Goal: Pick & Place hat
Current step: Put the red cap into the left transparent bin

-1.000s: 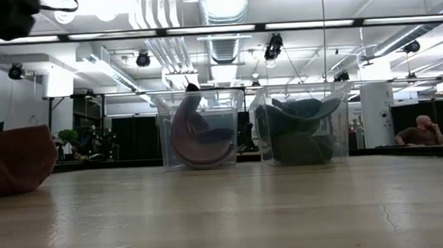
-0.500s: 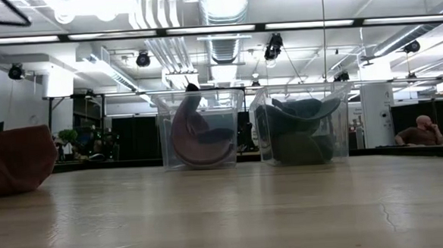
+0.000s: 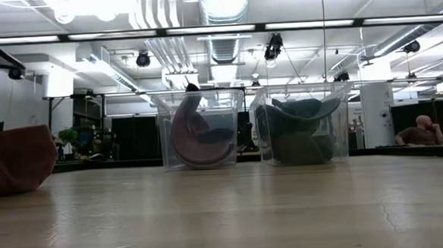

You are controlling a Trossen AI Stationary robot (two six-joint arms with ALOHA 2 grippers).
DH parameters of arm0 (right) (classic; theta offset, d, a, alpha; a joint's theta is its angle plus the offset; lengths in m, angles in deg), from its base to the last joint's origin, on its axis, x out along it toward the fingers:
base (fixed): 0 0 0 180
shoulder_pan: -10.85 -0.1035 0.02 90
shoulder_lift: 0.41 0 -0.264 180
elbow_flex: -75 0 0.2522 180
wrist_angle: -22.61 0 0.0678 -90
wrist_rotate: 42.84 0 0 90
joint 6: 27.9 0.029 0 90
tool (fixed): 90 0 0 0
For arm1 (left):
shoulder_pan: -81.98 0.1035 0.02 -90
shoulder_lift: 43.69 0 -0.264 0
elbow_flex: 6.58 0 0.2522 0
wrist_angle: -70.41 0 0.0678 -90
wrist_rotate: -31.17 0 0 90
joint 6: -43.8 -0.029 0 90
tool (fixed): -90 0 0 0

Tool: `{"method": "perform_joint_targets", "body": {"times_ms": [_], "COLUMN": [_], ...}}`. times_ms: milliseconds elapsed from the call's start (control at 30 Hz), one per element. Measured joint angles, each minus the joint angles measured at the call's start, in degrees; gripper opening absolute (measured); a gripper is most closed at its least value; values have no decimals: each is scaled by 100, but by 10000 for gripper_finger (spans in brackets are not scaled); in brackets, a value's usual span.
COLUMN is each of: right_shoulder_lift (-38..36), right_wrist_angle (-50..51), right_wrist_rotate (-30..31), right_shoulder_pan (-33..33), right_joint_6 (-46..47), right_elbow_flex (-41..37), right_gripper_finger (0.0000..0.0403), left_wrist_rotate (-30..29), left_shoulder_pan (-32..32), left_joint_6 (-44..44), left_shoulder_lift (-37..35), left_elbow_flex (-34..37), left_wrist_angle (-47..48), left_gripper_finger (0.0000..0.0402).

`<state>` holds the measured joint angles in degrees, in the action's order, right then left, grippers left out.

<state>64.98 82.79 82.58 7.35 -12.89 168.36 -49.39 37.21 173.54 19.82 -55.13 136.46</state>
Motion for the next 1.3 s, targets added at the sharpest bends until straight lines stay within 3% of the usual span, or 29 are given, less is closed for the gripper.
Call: {"method": "perform_joint_targets", "body": {"times_ms": [433, 700, 833, 1067, 1300], "right_shoulder_lift": [0, 0, 0, 0, 0], "right_wrist_angle": [-33, -37, -50, -119, -245], "right_wrist_rotate": [2, 7, 7, 9, 9], "right_shoulder_pan": [2, 2, 2, 2, 2], "right_joint_6": [-17, -11, 0, 0, -4], "right_elbow_flex": [0, 0, 0, 0, 0], "right_gripper_finger": [123, 123, 123, 123, 123], "left_wrist_rotate": [-444, -489, -530, -857, -1608], "left_shoulder_pan": [-1, 9, 7, 15, 80], "left_joint_6": [-18, -34, -39, -93, -317], "left_shoulder_lift": [0, -2, -2, -2, 0], "left_elbow_flex": [835, 980, 982, 991, 796], "left_wrist_angle": [-2077, -2243, -2220, -2254, -2250], "left_gripper_finger": [218, 209, 165, 21, 7]}}
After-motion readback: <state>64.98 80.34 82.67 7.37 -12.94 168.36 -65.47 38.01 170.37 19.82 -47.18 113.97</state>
